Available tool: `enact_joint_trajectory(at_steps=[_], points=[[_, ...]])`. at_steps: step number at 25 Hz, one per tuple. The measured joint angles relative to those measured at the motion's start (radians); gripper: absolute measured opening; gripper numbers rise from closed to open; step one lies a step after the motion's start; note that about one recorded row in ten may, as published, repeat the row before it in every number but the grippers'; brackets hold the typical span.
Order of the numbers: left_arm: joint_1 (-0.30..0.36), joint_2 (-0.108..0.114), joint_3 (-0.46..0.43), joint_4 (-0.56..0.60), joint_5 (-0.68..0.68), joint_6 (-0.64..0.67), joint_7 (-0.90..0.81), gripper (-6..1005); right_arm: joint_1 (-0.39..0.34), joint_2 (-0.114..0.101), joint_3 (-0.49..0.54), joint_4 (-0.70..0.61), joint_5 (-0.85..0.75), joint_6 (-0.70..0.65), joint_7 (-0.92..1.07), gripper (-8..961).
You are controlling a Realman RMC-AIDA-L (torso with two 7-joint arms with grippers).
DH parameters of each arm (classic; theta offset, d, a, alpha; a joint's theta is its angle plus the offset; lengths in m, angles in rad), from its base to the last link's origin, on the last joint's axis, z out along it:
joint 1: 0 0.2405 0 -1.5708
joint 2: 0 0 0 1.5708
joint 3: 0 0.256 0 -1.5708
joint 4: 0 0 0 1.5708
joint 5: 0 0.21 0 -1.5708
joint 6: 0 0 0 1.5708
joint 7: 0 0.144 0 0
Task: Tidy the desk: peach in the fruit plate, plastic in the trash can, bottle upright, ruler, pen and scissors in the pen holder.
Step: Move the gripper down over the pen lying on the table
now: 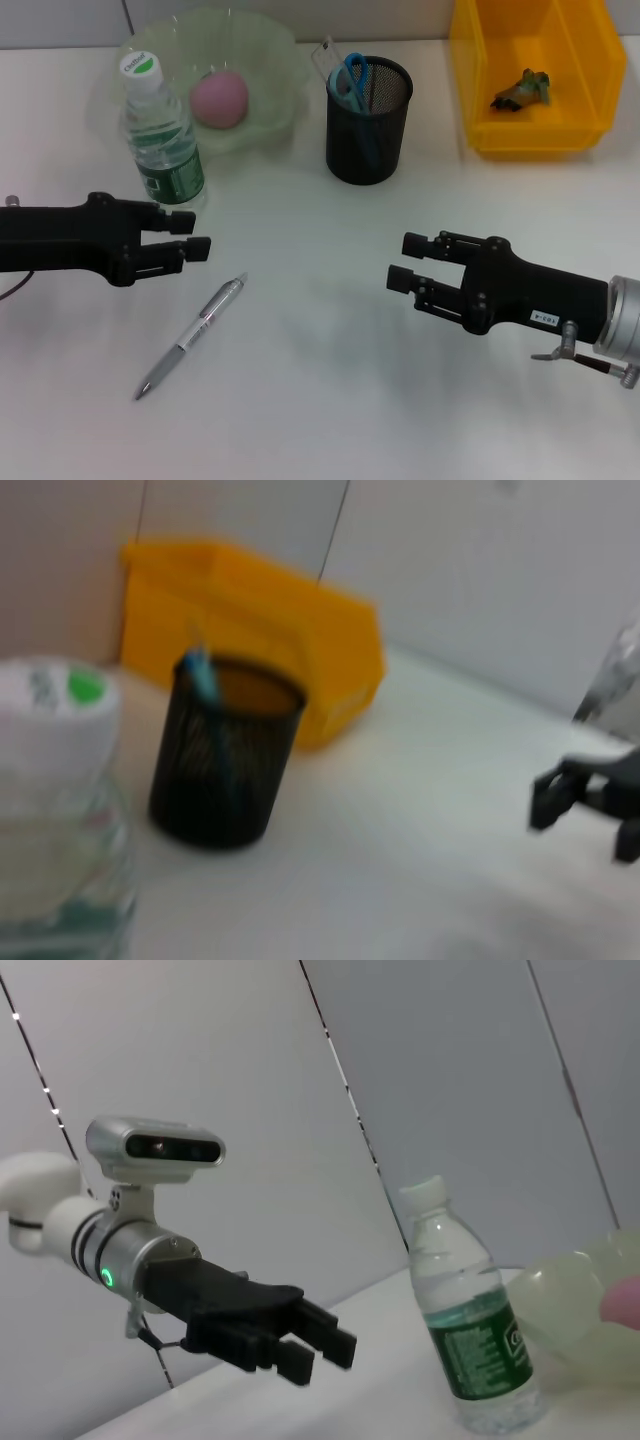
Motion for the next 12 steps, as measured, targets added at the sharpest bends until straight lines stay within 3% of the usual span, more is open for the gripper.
enact_joint_trajectory(at_steps=[7, 12], points=[[-0.046, -0.038, 0.005, 0.145, 0.239, -0.004, -0.243, 425, -0.043, -0.003, 0.013, -0.027, 0.007, 0.001, -0.008, 530], [-0.141, -0.08, 0.016, 0.196, 0.483, 0.005, -0.458, 424, -0.062, -0.004, 0.027, -0.039, 0.009, 0.007, -0.029, 530]])
